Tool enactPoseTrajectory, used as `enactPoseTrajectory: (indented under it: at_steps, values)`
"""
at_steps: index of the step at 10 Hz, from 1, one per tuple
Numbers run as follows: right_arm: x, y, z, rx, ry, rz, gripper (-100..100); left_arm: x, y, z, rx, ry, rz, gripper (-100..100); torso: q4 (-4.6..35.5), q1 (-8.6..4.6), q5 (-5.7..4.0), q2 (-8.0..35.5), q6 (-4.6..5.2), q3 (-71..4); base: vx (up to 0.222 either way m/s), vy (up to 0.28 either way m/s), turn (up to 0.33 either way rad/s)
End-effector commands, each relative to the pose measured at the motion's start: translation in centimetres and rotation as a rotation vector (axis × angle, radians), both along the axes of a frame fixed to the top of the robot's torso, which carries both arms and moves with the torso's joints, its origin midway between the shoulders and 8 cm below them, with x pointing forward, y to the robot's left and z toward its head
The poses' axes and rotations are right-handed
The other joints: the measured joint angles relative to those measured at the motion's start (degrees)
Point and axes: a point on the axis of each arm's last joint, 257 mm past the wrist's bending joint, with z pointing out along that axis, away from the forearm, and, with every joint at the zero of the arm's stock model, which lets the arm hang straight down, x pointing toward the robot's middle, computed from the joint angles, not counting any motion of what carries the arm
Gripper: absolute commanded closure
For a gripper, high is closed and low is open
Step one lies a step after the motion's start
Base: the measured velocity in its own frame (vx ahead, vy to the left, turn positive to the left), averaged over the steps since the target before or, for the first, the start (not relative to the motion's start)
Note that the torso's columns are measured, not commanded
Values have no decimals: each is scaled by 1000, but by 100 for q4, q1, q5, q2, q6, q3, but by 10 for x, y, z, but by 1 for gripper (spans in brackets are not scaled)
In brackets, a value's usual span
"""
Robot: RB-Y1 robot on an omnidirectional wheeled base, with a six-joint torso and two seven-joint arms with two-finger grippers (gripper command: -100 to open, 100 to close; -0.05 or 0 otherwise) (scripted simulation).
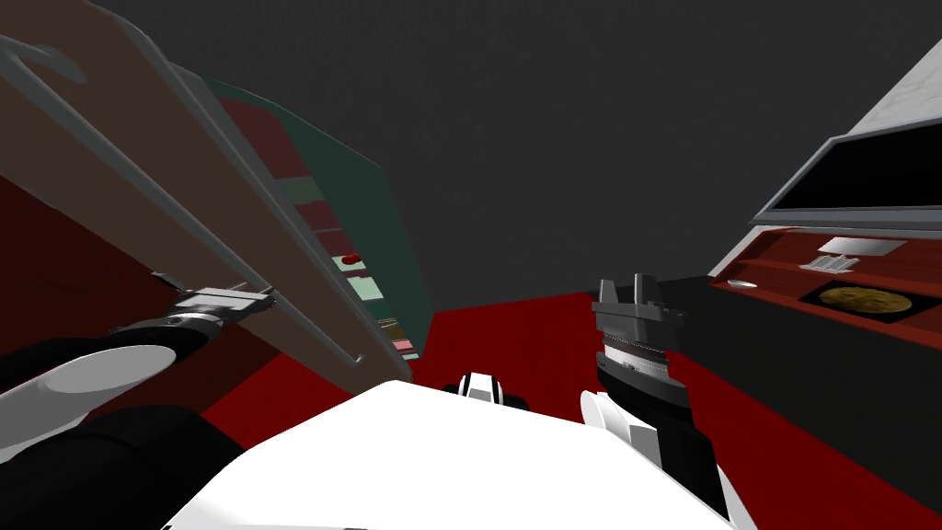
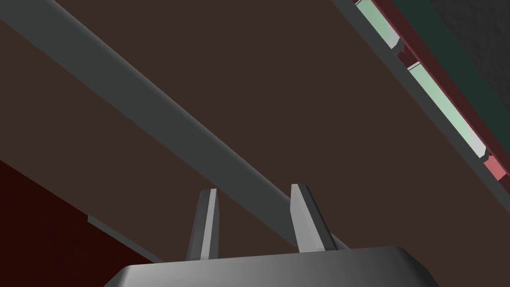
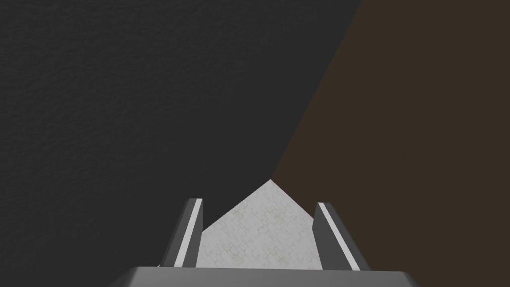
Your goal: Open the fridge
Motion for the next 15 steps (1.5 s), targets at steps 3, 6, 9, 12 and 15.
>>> enactPoseTrajectory:
  at_steps: [3, 6, 9, 12, 15]
  values:
    - [0, 0, 0, 0, 0, 0, 0, 12, -25, 31, 40, 5, -74, 100, 25, -37, -22, 82, -9, 48, -83, 36, -7]
    - [0, 0, 0, 0, 0, 0, 0, 27, -59, 57, 88, 25, -162, 100, 52, -138, -91, 94, -42, 52, -186, 117, 16]
    - [0, 0, 0, 0, 0, 0, 0, 48, -114, 82, 146, 69, -296, 100, 51, -214, -125, 85, 4, 43, -211, 190, 45]
    - [0, 0, 0, 0, 0, 0, 0, 63, -163, 94, 190, 106, -406, 100, 55, -303, -162, 85, 19, 40, -192, 157, 26]
    - [0, 0, 0, 0, 0, 0, 0, 70, -197, 91, 192, 128, -481, 100, 47, -381, -182, 66, 33, 33, -97, 100, 8]
